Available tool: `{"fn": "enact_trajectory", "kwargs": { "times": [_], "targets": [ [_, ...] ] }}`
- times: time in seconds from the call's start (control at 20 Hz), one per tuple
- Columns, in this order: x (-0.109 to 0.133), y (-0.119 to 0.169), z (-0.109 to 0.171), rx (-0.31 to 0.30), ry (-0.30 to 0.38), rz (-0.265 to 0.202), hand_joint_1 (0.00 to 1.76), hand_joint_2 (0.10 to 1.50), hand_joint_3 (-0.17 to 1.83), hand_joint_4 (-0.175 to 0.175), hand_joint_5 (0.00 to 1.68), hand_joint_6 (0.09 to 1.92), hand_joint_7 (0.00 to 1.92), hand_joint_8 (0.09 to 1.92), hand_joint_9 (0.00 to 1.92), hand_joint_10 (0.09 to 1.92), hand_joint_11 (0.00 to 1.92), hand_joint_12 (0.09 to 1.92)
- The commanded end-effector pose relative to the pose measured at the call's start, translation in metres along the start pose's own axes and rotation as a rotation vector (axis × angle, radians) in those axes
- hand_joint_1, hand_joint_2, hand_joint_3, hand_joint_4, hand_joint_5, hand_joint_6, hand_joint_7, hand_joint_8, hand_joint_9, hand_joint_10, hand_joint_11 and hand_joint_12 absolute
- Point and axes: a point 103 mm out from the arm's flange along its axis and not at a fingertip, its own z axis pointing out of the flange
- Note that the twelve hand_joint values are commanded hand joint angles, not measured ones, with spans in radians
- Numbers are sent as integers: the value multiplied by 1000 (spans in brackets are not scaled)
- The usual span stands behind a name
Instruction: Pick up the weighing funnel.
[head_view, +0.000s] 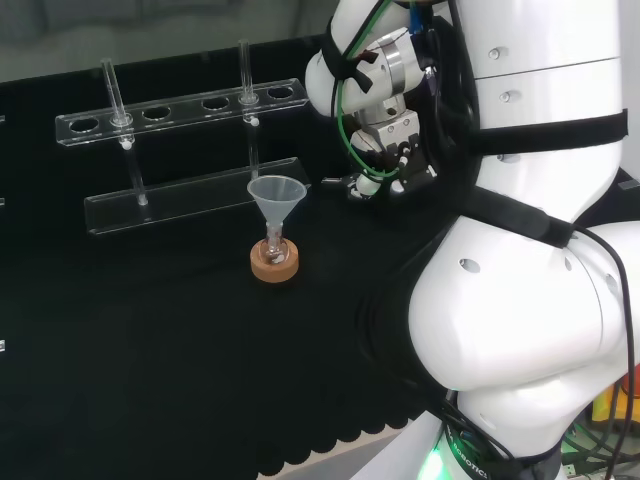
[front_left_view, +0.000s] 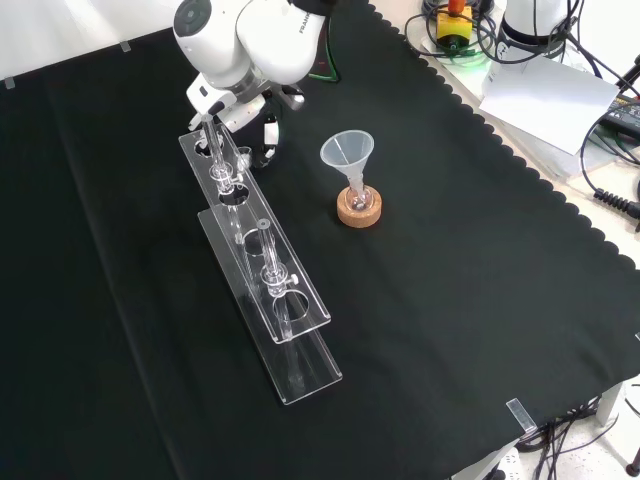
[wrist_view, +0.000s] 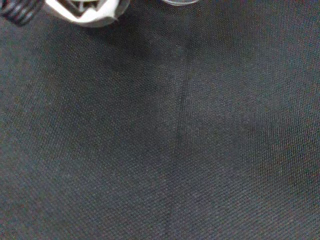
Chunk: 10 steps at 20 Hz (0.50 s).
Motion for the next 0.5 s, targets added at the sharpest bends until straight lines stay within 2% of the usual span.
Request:
{"fn": "enact_trajectory", "kwargs": {
  "times": [0.05, 0.25, 0.35, 0.4, 0.5],
  "targets": [
    [-2, 1, -1, 12, -27, 8, 977, 656, 642, 25, 855, 954, 431, 726, 648, 610, 239, 1360],
    [-1, -1, -3, 17, -34, 21, 990, 655, 649, 23, 829, 959, 418, 722, 648, 607, 241, 1358],
    [-2, -3, -7, -17, -38, 25, 1036, 759, 550, 122, 992, 941, 451, 725, 668, 607, 243, 1360],
    [-3, -4, -9, -26, -42, 24, 1059, 749, 581, 149, 1059, 923, 493, 714, 698, 596, 259, 1353],
    [-7, -5, -17, -44, -51, 26, 1086, 698, 677, 170, 1132, 908, 561, 690, 750, 573, 289, 1337]
  ]
}}
